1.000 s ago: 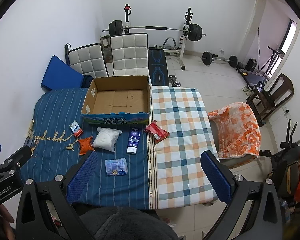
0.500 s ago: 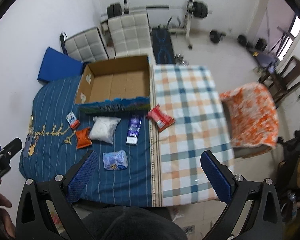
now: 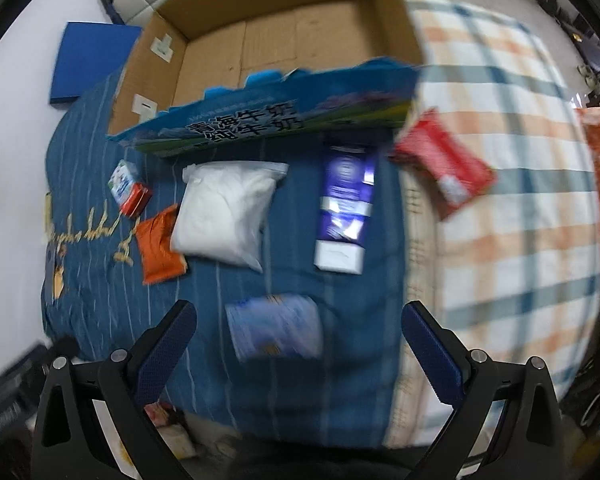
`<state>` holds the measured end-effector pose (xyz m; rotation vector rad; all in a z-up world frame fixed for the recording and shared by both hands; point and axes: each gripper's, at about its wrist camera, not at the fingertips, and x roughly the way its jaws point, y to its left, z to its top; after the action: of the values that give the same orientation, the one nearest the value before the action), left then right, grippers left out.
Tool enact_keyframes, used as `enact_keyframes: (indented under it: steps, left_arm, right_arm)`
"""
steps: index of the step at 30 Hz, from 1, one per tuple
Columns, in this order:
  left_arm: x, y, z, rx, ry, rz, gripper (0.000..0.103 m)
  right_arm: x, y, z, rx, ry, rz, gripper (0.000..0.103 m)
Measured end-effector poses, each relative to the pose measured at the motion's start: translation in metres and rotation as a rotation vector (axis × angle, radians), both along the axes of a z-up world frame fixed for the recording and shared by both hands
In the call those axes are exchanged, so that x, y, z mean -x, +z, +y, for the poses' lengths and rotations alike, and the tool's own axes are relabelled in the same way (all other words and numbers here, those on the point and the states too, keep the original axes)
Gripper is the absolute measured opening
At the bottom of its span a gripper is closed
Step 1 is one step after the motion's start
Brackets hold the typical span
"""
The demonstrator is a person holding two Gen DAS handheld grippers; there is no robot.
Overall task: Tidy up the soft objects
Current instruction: 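Grasp the white plastic bag with the right tool while the left tool reaches for the orange packet, then lift the white bag with the right tool while the left tool grasps the orange packet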
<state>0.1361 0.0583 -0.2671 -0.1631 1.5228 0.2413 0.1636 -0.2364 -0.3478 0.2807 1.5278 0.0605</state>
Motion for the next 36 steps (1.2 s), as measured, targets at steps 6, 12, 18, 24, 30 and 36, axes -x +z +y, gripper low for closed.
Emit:
enact_keyframes:
  steps: [6, 12, 18, 24, 30, 36]
  left_arm:
    - [-0.022, -0.048, 0.043, -0.003, 0.047, 0.044, 0.103]
    - [-0.043, -0.082, 0.066, 0.039, 0.036, 0.097, 0.103]
    - [-0.063, -0.100, 0.076, 0.074, -0.002, 0.121, 0.103]
    - [-0.077, -0.111, 0.070, 0.177, -0.043, 0.141, 0.103]
    - [-0.096, -0.129, 0.039, 0.242, -0.107, 0.187, 0.103]
    - [-0.117, -0.161, 0.007, 0.204, -0.186, 0.256, 0.092]
  right_arm:
    - [-0.038, -0.072, 0.041, -0.057, -0.149, 0.092, 0.102]
    - [-0.068, -0.106, 0.083, -0.072, -0.227, 0.137, 0.102]
    - [-0.090, -0.136, 0.125, -0.003, -0.190, 0.218, 0.090]
    - [-0.087, -0.150, 0.139, 0.024, -0.090, 0.285, 0.077]
    - [-0.063, -0.143, 0.112, 0.109, -0.009, 0.337, 0.075]
    - [-0.055, -0.140, 0.104, 0.125, 0.024, 0.330, 0.075]
